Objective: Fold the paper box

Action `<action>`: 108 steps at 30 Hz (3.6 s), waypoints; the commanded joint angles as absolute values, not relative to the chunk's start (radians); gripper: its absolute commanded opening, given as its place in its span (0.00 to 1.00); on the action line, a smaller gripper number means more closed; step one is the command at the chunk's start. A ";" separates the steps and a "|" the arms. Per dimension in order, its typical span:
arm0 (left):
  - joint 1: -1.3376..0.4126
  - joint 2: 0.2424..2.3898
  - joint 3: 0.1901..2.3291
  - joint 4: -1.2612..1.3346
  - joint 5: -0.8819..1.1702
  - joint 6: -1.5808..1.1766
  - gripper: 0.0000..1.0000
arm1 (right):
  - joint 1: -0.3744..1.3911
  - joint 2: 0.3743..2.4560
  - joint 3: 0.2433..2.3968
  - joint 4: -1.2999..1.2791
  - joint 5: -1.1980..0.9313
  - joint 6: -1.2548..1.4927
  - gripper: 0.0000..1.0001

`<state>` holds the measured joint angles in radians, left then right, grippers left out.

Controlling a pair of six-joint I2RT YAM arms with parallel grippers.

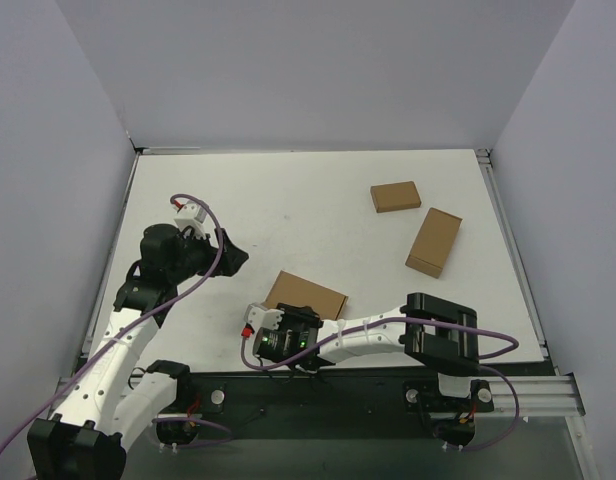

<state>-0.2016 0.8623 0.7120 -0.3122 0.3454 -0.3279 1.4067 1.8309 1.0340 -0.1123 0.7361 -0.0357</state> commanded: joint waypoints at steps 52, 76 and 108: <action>-0.557 1.193 0.923 -0.325 0.333 -0.006 0.73 | 0.673 1.558 1.161 -0.502 -0.749 -0.255 0.03; -0.621 1.264 0.908 -0.334 0.321 0.038 0.00 | 0.667 1.404 1.100 -0.476 -0.456 -0.072 0.97; -0.624 1.249 0.894 -0.334 0.222 0.008 0.00 | 0.706 1.201 0.974 -0.617 -0.210 0.267 0.37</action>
